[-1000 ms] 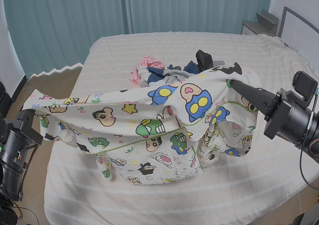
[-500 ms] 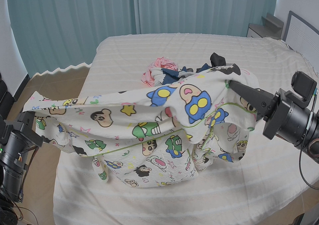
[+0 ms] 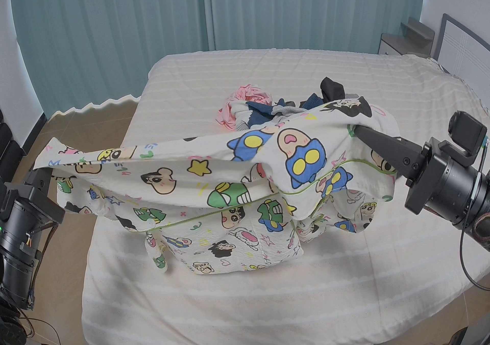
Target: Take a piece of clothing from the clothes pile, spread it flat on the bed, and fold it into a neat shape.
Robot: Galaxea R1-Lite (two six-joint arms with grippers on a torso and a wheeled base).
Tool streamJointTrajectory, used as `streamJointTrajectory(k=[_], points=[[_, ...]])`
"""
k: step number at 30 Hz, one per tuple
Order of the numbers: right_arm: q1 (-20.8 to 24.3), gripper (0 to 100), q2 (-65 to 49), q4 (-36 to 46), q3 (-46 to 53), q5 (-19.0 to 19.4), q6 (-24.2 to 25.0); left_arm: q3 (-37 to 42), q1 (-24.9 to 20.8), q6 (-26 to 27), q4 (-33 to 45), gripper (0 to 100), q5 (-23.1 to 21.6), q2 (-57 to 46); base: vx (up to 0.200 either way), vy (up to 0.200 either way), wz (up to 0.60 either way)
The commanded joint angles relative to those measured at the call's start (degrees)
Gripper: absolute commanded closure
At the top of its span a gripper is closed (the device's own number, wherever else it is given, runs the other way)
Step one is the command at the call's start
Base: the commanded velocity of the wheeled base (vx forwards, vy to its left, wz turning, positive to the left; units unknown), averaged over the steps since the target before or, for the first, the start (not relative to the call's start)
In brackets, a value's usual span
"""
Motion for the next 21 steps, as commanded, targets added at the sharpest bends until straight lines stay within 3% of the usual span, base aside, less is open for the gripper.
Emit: streamJointTrajectory(k=[1,12,21], points=[[0.05,100,-0.19,-0.06,0.40,0.04,-0.01,-0.24,0.15,-0.04,-1.05,100,0.03,-0.05,-0.200,0.000,0.00],[0.05,100,-2.13,0.03,1.28,0.30,-0.19,-0.68,3.49,0.14,-1.05,100,-0.15,-1.90,-0.200,0.000,0.00],[1.80,100,-5.38,0.38,3.57,0.48,-0.36,-1.29,4.36,1.45,0.36,100,-0.15,-4.71,0.000,0.000,0.00]])
